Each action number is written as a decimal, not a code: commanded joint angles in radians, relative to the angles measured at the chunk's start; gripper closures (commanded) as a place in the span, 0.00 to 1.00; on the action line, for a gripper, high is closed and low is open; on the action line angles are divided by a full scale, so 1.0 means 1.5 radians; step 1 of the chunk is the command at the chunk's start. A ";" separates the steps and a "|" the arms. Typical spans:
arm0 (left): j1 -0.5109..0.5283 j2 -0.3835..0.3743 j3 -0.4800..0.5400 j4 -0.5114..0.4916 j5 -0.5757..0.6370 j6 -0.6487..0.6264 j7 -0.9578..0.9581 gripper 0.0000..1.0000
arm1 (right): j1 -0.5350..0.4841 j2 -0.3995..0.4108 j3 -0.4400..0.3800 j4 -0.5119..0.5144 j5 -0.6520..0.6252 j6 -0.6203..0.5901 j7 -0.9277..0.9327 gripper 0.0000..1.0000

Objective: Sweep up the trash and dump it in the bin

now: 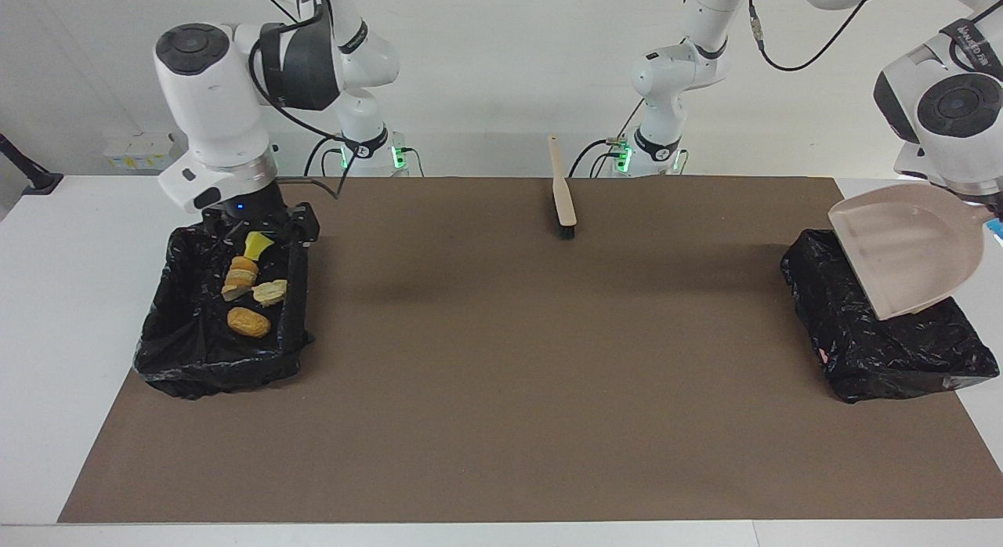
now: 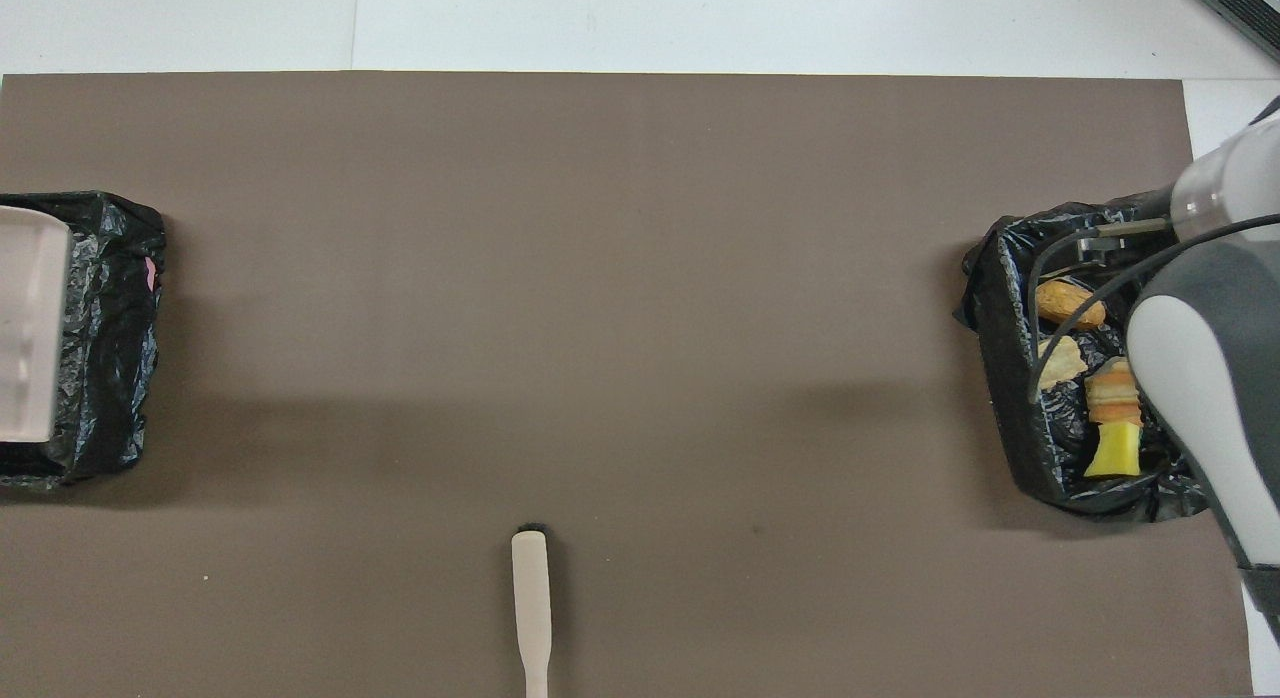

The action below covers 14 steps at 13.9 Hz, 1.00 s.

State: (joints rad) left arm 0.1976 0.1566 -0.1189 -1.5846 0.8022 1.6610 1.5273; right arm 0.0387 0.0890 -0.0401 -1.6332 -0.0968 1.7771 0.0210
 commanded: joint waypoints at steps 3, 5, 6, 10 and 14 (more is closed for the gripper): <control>-0.102 -0.017 0.008 -0.046 -0.132 -0.026 -0.193 1.00 | -0.020 -0.066 -0.015 -0.004 0.046 -0.049 -0.008 0.00; -0.145 -0.011 0.008 -0.057 -0.198 -0.022 -0.324 1.00 | -0.021 -0.097 -0.023 -0.029 0.047 -0.072 -0.004 0.00; -0.175 -0.005 0.007 -0.060 -0.216 -0.020 -0.388 1.00 | -0.020 -0.103 -0.024 -0.030 0.047 -0.074 -0.002 0.00; -0.270 0.046 0.008 -0.050 -0.350 -0.005 -0.725 1.00 | -0.021 -0.133 -0.024 -0.029 0.048 -0.116 0.001 0.00; -0.347 0.092 0.009 -0.033 -0.451 0.032 -0.999 1.00 | -0.009 -0.129 -0.016 -0.026 0.044 -0.107 0.003 0.00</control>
State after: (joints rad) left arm -0.2694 0.2605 -0.1267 -1.6685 0.1943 1.6922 0.2120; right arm 0.0218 -0.0878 -0.0738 -1.6497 -0.0454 1.6148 0.0217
